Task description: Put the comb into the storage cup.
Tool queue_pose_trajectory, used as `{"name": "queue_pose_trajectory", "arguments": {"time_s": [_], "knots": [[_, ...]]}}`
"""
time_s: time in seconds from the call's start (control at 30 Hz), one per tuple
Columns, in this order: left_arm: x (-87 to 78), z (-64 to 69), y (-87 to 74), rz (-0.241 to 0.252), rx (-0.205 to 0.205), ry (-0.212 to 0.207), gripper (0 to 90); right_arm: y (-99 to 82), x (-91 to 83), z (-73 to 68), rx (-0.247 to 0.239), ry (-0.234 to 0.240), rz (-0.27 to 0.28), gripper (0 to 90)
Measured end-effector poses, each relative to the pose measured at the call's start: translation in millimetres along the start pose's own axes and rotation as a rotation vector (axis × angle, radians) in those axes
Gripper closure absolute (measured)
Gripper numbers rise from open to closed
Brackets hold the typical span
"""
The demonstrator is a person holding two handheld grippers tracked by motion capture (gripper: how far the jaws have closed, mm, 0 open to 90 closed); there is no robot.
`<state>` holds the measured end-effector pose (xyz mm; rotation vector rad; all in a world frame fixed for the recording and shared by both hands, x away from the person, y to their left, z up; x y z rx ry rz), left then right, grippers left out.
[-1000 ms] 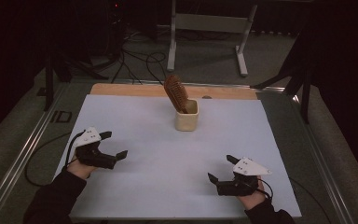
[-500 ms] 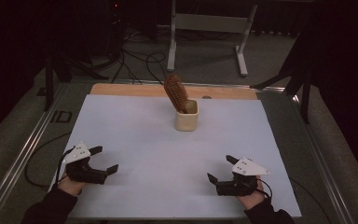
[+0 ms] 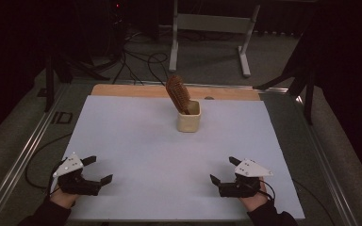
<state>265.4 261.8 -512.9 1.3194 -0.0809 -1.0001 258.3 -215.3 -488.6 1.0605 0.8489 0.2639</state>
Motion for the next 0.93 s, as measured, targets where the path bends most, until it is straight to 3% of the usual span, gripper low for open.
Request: {"name": "queue_pose_trajectory", "arguments": {"time_s": [0.93], "knots": [[1.8,-1.3,-1.4,0.001,0.006,-0.007,0.6,-4.3,3.6,1.1,0.005,0.010,-0.006,7.7]]}}
Point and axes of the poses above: each handheld gripper's, and its own axes: x roughly forward along the jaws, y roughly out of its top, z roughly to its right, the point moved 3 cm from there along x, roughly forward along the jaws, and after that the axes turned 12 degrees about -x, right-handed, at the moved point
